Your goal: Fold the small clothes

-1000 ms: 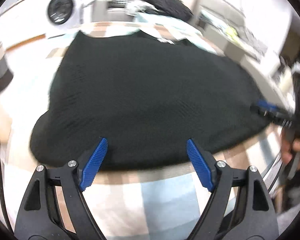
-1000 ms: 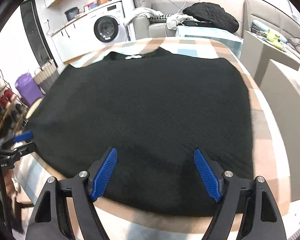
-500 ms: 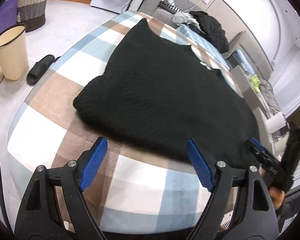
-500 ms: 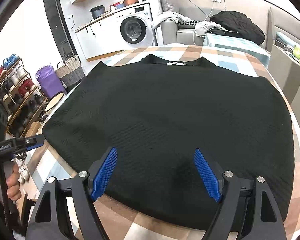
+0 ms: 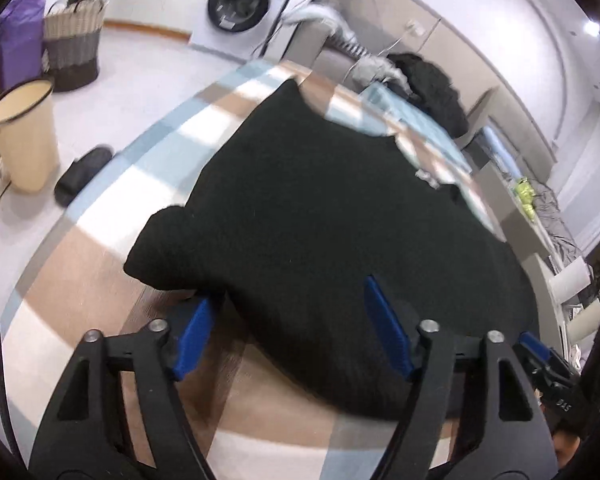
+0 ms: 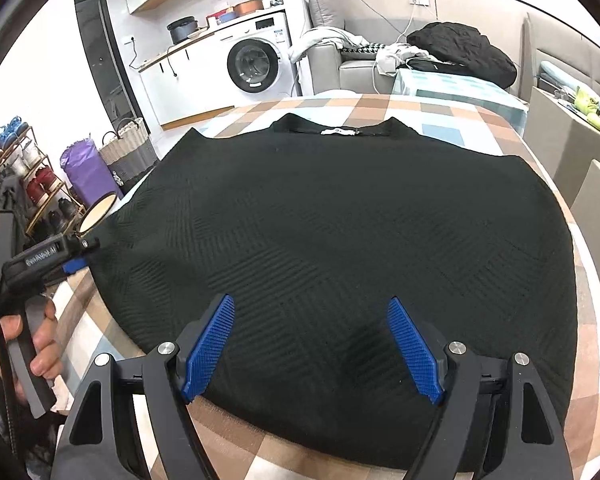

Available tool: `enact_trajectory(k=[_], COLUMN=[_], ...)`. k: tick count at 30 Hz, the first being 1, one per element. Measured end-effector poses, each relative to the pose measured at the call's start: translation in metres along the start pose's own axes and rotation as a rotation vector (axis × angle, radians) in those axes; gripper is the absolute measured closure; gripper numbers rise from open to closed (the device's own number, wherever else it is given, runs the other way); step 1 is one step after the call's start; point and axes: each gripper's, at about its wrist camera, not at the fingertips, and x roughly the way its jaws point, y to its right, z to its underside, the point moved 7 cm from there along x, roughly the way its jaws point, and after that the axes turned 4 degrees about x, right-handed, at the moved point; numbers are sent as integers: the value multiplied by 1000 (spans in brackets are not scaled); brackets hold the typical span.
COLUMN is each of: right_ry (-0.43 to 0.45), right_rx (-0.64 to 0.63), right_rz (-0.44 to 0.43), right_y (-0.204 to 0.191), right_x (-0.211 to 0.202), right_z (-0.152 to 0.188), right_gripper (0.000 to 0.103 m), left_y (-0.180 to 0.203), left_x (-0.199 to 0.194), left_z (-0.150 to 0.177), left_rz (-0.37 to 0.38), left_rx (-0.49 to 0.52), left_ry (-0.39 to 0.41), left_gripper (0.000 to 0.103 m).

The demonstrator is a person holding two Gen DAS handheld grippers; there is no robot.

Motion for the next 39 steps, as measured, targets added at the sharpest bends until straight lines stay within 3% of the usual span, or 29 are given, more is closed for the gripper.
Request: enact_trajectory(k=[3, 9, 13, 21, 23, 25, 27, 31, 39], right_ry=[-3, -10, -17, -23, -24, -29, -36, -42, -70], right_rx=[6, 11, 1, -9, -8, 0, 10, 26, 48], right_rz=[3, 4, 4, -9, -5, -2, 4, 15, 28], right_y=[0, -3, -4, -7, -6, -3, -1, 3, 11], right_x=[1, 4, 5, 11, 10, 12, 14, 14, 20], right_z=[-1, -2, -2, -4, -3, -2, -2, -1, 3], right_gripper=[22, 22, 22, 22, 22, 22, 22, 22, 22], left_y=[7, -11, -18, -34, -35, -32, -27, -21, -27], left_x=[0, 20, 18, 27, 30, 36, 38, 19, -3], left_z=[-7, -7, -6, -14, -18, -22, -24, -29, -21], left_rz=[-1, -67, -180, -138, -117, -124, -101, -84, -80], left_rx=[46, -19, 56, -25, -43, -14, 4, 18, -8], left_ry=[35, -36, -14, -27, -20, -13, -11, 54, 76], left_gripper=[36, 36, 36, 35, 40, 73, 85, 87, 87])
